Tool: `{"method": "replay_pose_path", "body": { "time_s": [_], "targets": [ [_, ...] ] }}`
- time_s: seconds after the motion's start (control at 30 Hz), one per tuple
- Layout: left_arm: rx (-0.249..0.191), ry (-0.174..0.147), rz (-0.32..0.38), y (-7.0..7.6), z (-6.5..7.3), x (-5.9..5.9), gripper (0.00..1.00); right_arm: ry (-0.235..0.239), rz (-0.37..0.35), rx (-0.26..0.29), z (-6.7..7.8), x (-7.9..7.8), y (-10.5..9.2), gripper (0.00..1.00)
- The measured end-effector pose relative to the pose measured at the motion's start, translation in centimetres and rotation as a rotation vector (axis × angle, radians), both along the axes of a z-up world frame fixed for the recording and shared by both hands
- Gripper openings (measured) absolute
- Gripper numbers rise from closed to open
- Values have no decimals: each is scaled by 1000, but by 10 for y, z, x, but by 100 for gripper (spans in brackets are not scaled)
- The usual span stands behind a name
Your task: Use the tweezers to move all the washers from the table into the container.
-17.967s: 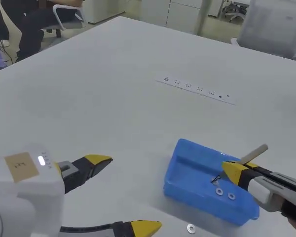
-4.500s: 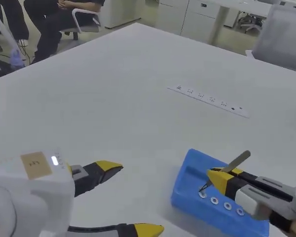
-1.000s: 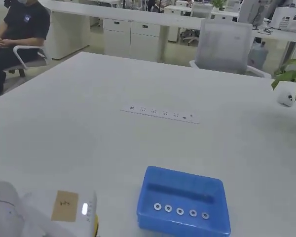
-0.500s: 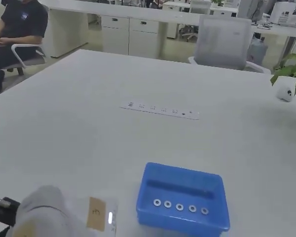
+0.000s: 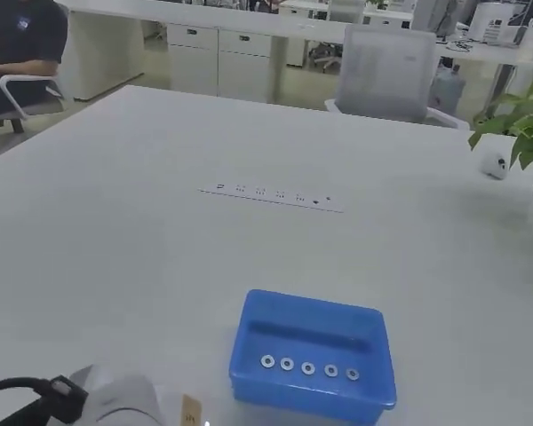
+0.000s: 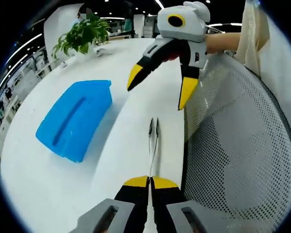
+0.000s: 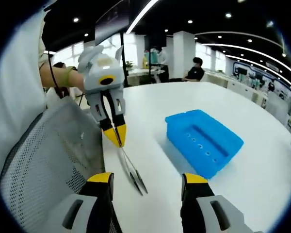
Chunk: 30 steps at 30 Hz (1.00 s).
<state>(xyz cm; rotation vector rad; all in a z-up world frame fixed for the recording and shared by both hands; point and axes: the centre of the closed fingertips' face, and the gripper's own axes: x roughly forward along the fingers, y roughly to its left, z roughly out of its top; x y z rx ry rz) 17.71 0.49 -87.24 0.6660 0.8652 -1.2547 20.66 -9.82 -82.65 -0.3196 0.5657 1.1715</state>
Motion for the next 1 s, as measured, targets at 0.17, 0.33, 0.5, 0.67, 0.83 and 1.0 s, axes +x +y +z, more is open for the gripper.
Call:
{"method": "replay_pose_path", "body": {
  "time_s": [0.17, 0.33, 0.5, 0.67, 0.83, 1.0],
  "targets": [
    [73, -24, -56, 1, -9, 2, 0, -43, -124, 7, 13, 11, -30, 61],
    [97, -34, -70, 2, -11, 5, 0, -130, -229, 39, 32, 28, -52, 78],
    [89, -35, -69, 2, -10, 6, 0, -125, -359, 116, 41, 32, -73, 86],
    [51, -30, -16, 5, -2, 7, 0, -123, -410, 184, 50, 30, -73, 89],
    [-39, -32, 135, 15, 16, 12, 10, -176, -439, 192, 56, 38, -77, 93],
    [-220, -113, 354, 28, 44, 27, 36, -205, -495, 212, 61, 45, -86, 96]
  ]
}}
